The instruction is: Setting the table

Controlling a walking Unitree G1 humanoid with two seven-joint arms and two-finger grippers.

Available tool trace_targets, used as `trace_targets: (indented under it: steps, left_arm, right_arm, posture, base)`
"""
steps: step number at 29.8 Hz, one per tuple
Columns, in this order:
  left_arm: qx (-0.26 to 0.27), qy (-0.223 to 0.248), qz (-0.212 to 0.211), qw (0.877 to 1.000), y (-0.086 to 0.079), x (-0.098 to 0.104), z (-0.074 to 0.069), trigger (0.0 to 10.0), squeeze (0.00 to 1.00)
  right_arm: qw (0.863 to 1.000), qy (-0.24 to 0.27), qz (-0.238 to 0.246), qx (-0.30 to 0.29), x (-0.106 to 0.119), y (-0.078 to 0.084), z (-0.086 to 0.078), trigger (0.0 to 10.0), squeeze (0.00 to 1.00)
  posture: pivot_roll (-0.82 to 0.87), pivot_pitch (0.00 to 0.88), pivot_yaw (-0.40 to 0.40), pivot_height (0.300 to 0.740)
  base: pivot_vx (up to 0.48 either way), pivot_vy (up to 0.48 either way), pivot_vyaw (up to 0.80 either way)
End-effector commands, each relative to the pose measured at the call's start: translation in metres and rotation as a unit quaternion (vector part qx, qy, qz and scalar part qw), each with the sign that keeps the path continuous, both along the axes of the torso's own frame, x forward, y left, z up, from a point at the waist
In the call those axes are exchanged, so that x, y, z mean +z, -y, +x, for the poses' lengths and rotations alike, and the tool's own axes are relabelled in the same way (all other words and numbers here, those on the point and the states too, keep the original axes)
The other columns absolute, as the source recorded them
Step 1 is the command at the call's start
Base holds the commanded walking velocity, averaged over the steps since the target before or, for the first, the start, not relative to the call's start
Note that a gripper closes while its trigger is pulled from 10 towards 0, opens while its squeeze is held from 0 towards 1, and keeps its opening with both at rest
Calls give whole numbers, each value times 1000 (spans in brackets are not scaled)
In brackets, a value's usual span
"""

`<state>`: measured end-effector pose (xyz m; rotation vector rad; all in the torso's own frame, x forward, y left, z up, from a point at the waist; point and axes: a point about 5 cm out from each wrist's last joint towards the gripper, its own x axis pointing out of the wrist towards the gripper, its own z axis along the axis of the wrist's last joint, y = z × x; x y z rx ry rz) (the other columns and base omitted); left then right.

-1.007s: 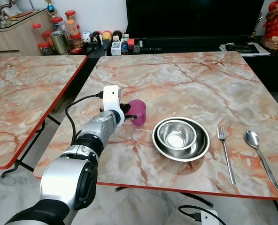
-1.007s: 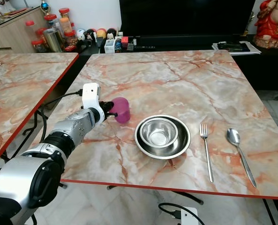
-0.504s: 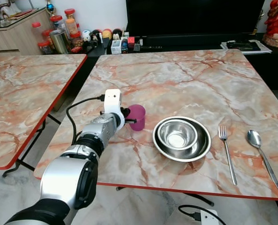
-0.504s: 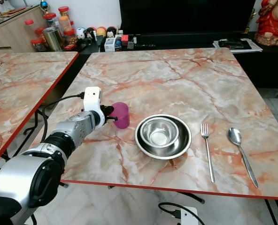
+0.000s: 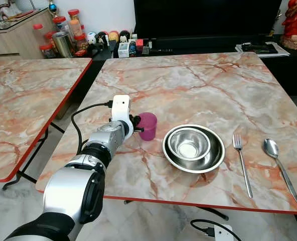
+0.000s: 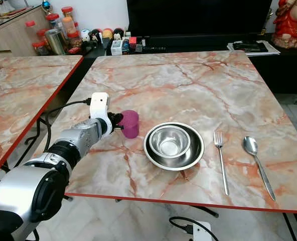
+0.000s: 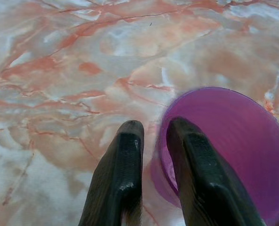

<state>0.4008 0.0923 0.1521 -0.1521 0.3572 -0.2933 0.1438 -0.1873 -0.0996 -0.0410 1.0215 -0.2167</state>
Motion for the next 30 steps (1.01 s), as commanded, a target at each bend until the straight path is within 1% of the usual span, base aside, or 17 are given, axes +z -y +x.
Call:
trace_targets:
  steps: [1,5,7,12,15,18,19,21,22,25,28,29,30]
  left_arm:
    - [-1,5,-1,1000,2,6,2,10000,1000]
    - [-1,5,-3,1000,2,6,2,10000,1000]
    - [6,11,-18,1000,2,9,3,10000,1000]
    - [9,22,-27,999,2,14,5,10000,1000]
    - [14,36,-49,998,2,21,7,10000,1000]
    - [19,58,-59,996,1,29,9,10000,1000]
    - [24,76,-71,994,-2,37,11,10000,0]
    - [29,96,-83,991,-5,44,13,10000,0]
    - [39,117,-96,988,-11,51,14,10000,0]
    - [57,156,-121,979,-26,60,15,10000,0]
    - [92,203,-128,966,-53,64,11,10000,0]
    - [130,227,-114,958,-77,62,6,10000,0]
    - [130,227,-114,958,-77,62,6,10000,0]
  right_arm:
    - [1000,5,3,-4,1,-2,2,10000,0]
    - [1000,5,3,-4,1,-2,2,10000,0]
    - [1000,6,3,-4,1,-3,3,10000,0]
    - [1000,7,3,-4,1,-2,4,10000,0]
    - [1000,8,3,-4,1,-2,4,10000,0]
    - [1000,8,2,-3,2,-2,5,10000,0]
    - [1000,9,3,-3,2,-1,5,10000,0]
    - [1000,10,3,-3,2,-1,6,10000,0]
    - [1000,11,3,-3,2,-1,7,10000,0]
    - [1000,15,3,-4,3,-1,8,10000,0]
    - [1000,19,2,1,4,0,10,10000,0]
    - [1000,20,1,6,5,1,11,10000,0]
    - [1000,20,1,6,5,1,11,10000,0]
  posture:
    - [-39,0,111,740]
    - [-39,0,111,740]
    - [-40,0,109,740]
    - [-40,0,108,740]
    - [-40,0,106,740]
    - [-39,0,103,740]
    - [-41,0,103,740]
    - [-41,0,101,740]
    - [-41,0,100,740]
    - [-38,0,94,740]
    - [-30,0,88,740]
    - [-25,0,81,740]
    - [-25,0,81,740]
  base:
    - [0,0,0]
    - [0,0,0]
    - [0,0,0]
    - [0,0,0]
    - [0,0,0]
    - [0,0,0]
    - [0,0,0]
    - [0,0,0]
    - [0,0,0]
    - [0,0,0]
    - [0,0,0]
    - [0,0,0]
    - [0,0,0]
